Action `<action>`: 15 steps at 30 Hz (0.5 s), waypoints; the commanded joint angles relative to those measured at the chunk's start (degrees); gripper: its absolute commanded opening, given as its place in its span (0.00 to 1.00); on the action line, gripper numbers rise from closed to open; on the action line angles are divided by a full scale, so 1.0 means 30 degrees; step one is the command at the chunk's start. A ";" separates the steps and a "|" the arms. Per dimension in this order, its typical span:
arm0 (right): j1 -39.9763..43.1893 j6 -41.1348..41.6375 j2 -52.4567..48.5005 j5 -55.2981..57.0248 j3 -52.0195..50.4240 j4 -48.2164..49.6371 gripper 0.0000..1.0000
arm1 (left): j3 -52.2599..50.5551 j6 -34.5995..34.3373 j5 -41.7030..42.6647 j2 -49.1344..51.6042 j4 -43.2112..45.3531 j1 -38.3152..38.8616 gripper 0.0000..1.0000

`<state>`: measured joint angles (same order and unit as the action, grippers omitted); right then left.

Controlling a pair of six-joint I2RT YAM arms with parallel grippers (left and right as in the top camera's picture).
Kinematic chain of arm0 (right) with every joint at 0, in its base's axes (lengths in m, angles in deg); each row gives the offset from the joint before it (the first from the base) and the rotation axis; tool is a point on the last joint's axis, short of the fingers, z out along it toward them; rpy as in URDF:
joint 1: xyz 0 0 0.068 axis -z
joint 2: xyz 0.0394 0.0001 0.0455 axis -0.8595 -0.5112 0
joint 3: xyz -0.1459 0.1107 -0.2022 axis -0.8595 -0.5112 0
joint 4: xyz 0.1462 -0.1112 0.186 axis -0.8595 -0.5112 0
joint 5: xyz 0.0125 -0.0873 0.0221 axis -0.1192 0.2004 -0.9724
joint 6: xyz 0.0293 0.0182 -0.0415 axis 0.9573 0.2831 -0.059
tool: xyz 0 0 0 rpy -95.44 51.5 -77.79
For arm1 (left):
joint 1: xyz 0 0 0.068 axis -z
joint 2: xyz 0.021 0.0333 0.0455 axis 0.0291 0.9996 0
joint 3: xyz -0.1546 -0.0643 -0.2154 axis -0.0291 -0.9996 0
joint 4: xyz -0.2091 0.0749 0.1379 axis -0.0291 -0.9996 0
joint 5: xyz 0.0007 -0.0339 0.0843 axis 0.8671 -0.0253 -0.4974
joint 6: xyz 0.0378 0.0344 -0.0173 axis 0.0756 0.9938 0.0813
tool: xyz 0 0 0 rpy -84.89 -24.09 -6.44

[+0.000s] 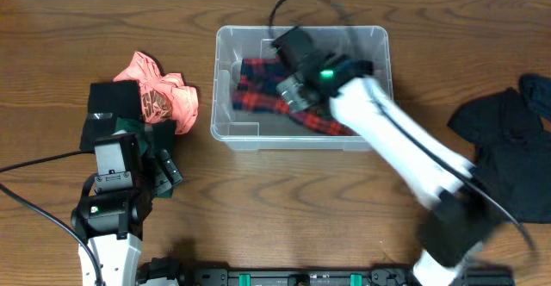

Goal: Pack container
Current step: 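Lift the plaid shirt with the right gripper and drop it into the bin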

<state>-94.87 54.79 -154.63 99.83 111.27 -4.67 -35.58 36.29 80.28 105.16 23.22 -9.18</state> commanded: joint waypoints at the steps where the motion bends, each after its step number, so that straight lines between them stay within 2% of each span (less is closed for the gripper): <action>1: 0.1683 0.1661 0.3322 0.4087 0.0357 -0.0933 0.99 | 0.0415 -0.0102 -0.0204 0.0000 -0.0073 -0.0095 0.98; 4: 0.4386 0.2878 0.4452 0.4306 0.0335 -0.2761 0.99 | 0.0423 -0.0102 -0.0204 0.0000 -0.0073 -0.0095 0.98; 8: 0.9020 0.3796 0.4284 0.3541 -0.0284 -0.4983 0.99 | 0.0423 -0.0109 -0.0197 0.0000 -0.0066 -0.0102 0.98; 15: 1.5220 0.2900 0.2973 0.0087 -0.5202 -0.3300 0.99 | 0.0415 -0.0102 0.0430 0.0000 -0.0066 -0.0102 0.98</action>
<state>-53.56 63.82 -143.77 105.56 100.56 -15.84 -35.58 36.27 81.18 105.16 23.22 -9.18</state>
